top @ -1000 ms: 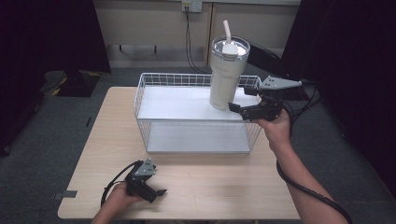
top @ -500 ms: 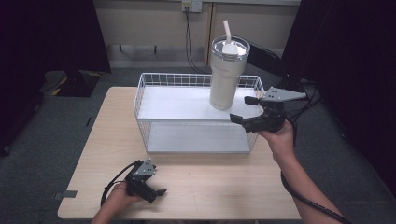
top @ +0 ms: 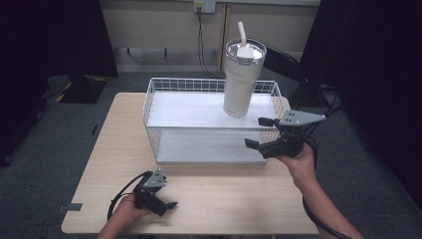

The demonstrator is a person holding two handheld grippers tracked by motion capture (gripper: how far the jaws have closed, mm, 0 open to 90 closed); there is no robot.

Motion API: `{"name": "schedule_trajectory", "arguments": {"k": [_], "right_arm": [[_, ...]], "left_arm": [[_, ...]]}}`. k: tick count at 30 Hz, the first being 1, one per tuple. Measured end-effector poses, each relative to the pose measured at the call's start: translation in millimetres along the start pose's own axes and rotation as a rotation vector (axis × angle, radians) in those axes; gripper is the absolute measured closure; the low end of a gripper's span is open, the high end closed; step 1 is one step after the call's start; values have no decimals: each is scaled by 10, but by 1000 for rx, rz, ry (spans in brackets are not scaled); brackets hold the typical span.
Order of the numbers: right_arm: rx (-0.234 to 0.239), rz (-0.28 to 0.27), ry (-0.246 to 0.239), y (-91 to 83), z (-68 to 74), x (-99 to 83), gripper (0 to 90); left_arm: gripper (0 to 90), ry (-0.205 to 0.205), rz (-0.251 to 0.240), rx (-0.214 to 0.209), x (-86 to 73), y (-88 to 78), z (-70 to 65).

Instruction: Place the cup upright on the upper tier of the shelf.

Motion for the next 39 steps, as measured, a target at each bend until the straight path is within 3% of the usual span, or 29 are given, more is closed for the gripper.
{"name": "schedule_trajectory", "arguments": {"k": [14, 29, 39], "right_arm": [[54, 34, 5, 88, 171, -321, 94], [96, 45, 53, 167, 239, -720, 94], [112, 84, 83, 247, 297, -1144, 94]], "left_arm": [[1, 0, 0, 0, 0, 0, 0], [1, 0, 0, 0, 0, 0, 0], [1, 0, 0, 0, 0, 0, 0]]}}
Point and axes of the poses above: each handheld gripper's, and its own axes: y roughly forward along the jaws, x roughly out of its top, z roughly to its left, the point moved 10 cm from there along y, roughly forward along the jaws, and after that the axes turned 8 degrees about x, right-handed, at the moved point
